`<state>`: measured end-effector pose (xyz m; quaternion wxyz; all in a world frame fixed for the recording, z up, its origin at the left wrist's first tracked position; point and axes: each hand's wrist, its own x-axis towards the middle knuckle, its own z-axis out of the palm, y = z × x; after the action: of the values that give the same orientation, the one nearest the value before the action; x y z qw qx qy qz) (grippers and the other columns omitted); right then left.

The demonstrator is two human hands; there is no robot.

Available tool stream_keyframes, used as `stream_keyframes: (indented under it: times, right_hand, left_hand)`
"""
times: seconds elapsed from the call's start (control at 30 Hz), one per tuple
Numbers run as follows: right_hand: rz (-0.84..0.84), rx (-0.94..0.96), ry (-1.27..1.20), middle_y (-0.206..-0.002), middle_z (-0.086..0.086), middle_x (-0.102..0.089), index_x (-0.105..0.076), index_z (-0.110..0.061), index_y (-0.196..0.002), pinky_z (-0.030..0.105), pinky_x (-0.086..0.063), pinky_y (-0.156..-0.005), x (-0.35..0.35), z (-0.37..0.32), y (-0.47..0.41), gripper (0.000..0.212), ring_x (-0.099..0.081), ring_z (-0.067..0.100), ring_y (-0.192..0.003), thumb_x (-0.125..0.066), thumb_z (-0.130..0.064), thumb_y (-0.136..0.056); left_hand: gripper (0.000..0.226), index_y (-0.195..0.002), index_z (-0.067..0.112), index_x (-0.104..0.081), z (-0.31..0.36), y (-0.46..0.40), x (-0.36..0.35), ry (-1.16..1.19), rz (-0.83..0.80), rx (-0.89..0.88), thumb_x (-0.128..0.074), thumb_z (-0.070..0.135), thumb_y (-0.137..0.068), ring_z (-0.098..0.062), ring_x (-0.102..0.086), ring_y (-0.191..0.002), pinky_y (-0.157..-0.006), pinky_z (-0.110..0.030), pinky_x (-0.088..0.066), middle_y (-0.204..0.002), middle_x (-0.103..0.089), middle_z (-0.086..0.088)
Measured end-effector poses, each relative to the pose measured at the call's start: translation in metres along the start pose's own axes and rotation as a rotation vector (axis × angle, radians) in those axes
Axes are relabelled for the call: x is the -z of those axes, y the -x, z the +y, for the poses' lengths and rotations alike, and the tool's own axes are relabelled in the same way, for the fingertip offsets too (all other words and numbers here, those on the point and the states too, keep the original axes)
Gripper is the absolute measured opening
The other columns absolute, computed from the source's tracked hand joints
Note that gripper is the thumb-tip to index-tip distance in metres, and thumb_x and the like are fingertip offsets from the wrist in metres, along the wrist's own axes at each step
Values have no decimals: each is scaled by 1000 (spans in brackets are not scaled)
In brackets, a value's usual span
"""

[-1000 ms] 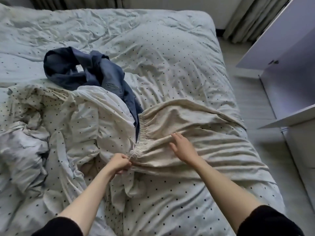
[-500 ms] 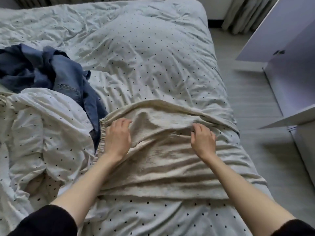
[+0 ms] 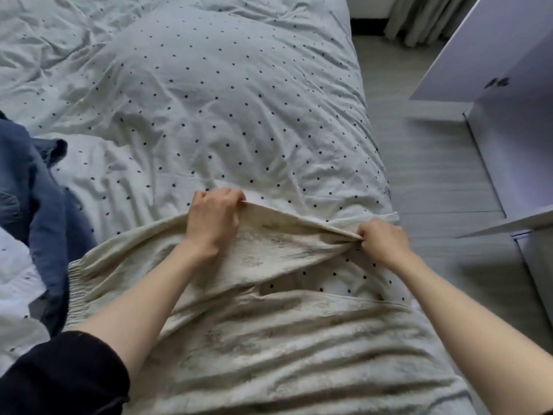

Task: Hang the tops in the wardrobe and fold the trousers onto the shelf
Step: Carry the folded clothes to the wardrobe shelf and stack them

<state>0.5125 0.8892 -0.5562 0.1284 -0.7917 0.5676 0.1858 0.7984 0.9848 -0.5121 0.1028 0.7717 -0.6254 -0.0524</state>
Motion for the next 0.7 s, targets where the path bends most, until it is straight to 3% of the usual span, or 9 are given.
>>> stream_keyframes:
  times: [0.1, 0.17, 0.27, 0.37, 0.43, 0.53, 0.6, 0.7]
  right_hand:
    - [-350, 49, -64, -98, 7, -68, -63, -18, -82, 29, -46, -70, 31, 6, -22, 14, -60, 23, -83, -56, -7, -79]
    - [-428, 31, -99, -90, 8, -70, -62, -16, -77, 28, -50, -69, 45, 9, -37, 12, -62, 19, -72, -59, -4, -76]
    - [-275, -31, -134, -92, 9, -67, -57, -20, -71, 31, -49, -73, 55, 8, -56, 17, -63, 27, -87, -53, -6, -79]
    - [-2, -114, -248, -112, 17, -60, -57, -15, -93, 38, -43, -85, 58, -5, -78, 16, -54, 36, -106, -45, -8, -86]
    - [170, -143, -371, -116, 18, -58, -55, -10, -103, 38, -40, -84, 59, -21, -95, 20, -53, 37, -107, -44, -5, -88]
    - [257, -11, -523, -130, 13, -51, -49, -9, -121, 39, -38, -91, 56, -43, -109, 28, -49, 33, -115, -48, -9, -93]
    - [276, 48, -423, -137, 8, -45, -43, -13, -132, 43, -36, -97, 42, -47, -107, 41, -46, 30, -121, -52, -15, -92]
    - [362, -97, -166, -134, 7, -47, -44, -15, -131, 43, -30, -96, 18, -34, -101, 43, -41, 28, -121, -49, -11, -89]
  left_hand:
    - [16, -96, 9, -65, 2, -14, 6, 57, 38, 45, -51, 6, -91, -29, -60, -80, -72, -34, -34, -92, -68, -10]
    - [16, -96, 8, -64, 1, -25, 7, 55, 40, 97, -49, 5, -91, -31, -59, -79, -70, -34, -35, -90, -67, -12]
    - [16, -96, 6, -62, -4, -36, 3, 30, 59, 139, -47, 4, -92, -33, -58, -76, -65, -34, -33, -89, -65, -15]
    - [16, -97, 4, -60, -14, -46, -2, 12, 100, 166, -45, 2, -91, -37, -59, -74, -59, -35, -31, -90, -63, -18]
    - [18, -99, 5, -60, -24, -55, -5, -1, 143, 206, -44, 1, -91, -38, -59, -76, -58, -35, -30, -92, -63, -20]
    - [18, -101, 6, -60, -45, -63, -10, -33, 187, 268, -44, 3, -92, -37, -57, -81, -63, -38, -32, -93, -62, -21]
    - [18, -103, 5, -60, -53, -64, -14, -71, 153, 269, -46, 3, -92, -38, -56, -83, -68, -41, -37, -95, -62, -22]
    - [20, -106, 3, -58, -52, -65, -21, -154, 90, 260, -48, 2, -90, -38, -54, -86, -74, -45, -37, -95, -59, -22]
